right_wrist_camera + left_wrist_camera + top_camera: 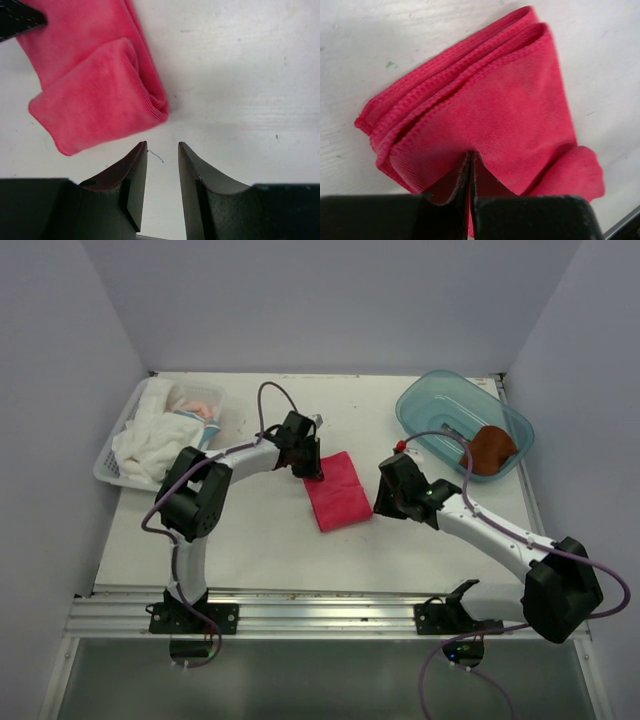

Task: Roll the towels
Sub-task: Roll the towel

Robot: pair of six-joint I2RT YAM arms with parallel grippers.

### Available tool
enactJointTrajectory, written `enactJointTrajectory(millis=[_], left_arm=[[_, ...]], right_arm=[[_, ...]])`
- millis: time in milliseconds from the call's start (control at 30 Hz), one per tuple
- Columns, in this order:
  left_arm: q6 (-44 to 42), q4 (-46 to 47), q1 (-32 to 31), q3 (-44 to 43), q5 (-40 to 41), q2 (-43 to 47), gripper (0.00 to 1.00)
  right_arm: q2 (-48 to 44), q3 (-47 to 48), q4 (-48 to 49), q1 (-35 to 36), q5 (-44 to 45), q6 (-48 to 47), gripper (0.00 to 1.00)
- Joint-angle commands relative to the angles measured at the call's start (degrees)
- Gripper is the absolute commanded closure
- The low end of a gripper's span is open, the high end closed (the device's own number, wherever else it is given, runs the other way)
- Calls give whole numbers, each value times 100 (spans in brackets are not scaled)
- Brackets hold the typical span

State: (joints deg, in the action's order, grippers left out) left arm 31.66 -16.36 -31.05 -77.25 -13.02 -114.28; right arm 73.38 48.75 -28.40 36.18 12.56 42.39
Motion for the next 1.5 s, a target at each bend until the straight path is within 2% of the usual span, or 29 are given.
enactJointTrajectory(millis=[0, 133, 267, 400, 500, 600, 633, 667, 733, 867, 933, 967, 1000, 1067, 1200, 1367, 1467], left_arm=[[-178, -262, 99, 95, 291, -77, 96], [-81, -219, 99, 842, 177, 309, 96], [51, -51, 73, 1887, 106, 1117, 96], [104, -306, 20, 2171, 325, 1776, 94], [51, -657, -42, 2118, 658, 2295, 88], [-11, -1061, -199, 1873, 1184, 2700, 75], [-11, -1262, -357, 1794, 1274, 2796, 67], [-19, -1351, -454, 1636, 1693, 2832, 64], [-37, -1553, -865, 1460, 2003, 2824, 54], [-19, -1598, -1552, 1126, 2163, 2631, 50], [-63, -1598, -1948, 1037, 2364, 2456, 47], [-98, -1616, -2088, 924, 2426, 2376, 44], [-194, -1625, -2333, 862, 2531, 2288, 34], [-309, -1642, -2589, 634, 2724, 2016, 29], [-433, -1896, -3239, 141, 3252, 1453, 28], [-459, -2047, -3478, -220, 3709, 917, 27], [-503, -2003, -3487, -237, 3710, 723, 28]], right_arm=[[-289, -365, -297, -32, 55, 559, 64], [-307, -700, -210, -41, -130, 639, 65], [-211, -771, -122, -32, -166, 595, 65], [-105, -613, 80, -15, -429, 472, 65], [18, -429, 186, 46, -570, 437, 65], [280, -218, 317, 195, -623, 393, 64], [377, -165, 318, 213, -632, 375, 64], [457, -69, 274, 214, -527, 375, 64], [580, -33, 160, 188, -378, 419, 62], [335, -128, 28, -400, -324, 314, 56], [29, -296, -94, -971, -447, 103, 55], [-69, -340, -165, -1173, -491, 16, 54], [-174, -418, -226, -1532, -543, -133, 53], [-438, -541, -385, -1859, -701, -266, 52], [-729, -735, -569, -2291, -860, -425, 50], [-843, -902, -588, -2318, -1027, -390, 50], [-861, -929, -526, -2318, -1071, -381, 49]])
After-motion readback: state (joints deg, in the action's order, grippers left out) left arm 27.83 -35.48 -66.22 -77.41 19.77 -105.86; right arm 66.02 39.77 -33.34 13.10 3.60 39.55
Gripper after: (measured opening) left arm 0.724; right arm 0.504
